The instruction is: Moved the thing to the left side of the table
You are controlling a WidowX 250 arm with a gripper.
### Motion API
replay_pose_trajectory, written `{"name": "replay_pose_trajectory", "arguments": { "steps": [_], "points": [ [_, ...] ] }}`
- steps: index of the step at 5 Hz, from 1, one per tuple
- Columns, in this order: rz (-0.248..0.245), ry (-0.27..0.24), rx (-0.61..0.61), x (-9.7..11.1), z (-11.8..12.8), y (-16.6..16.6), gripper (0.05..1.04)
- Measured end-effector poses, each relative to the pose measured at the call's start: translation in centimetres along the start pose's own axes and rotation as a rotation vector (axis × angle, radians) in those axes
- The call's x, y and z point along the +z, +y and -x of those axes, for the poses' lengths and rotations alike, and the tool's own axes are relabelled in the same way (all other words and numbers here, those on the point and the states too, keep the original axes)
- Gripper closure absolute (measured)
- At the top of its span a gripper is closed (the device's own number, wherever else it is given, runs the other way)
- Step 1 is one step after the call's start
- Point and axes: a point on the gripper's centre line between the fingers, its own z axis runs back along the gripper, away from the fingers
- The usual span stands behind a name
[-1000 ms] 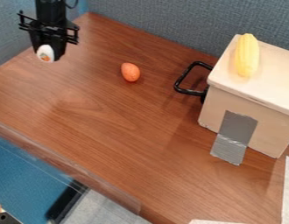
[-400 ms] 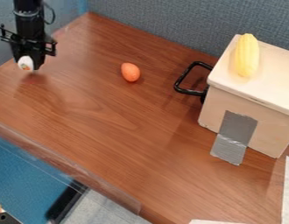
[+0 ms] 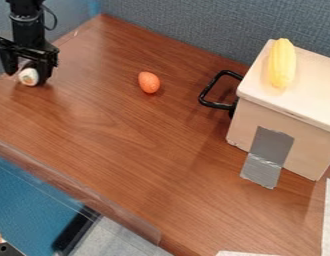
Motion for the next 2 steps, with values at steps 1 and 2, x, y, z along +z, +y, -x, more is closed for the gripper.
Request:
{"name": "replay_pose_trajectory", "arguments": {
  "steps": [1, 2],
  "points": [
    [0.003, -0.033, 0.017, 2.4, -0.1, 0.2, 0.081],
    [0.044, -0.079, -0.003, 5.3, 0.0, -0.3, 0.084]
  ]
}}
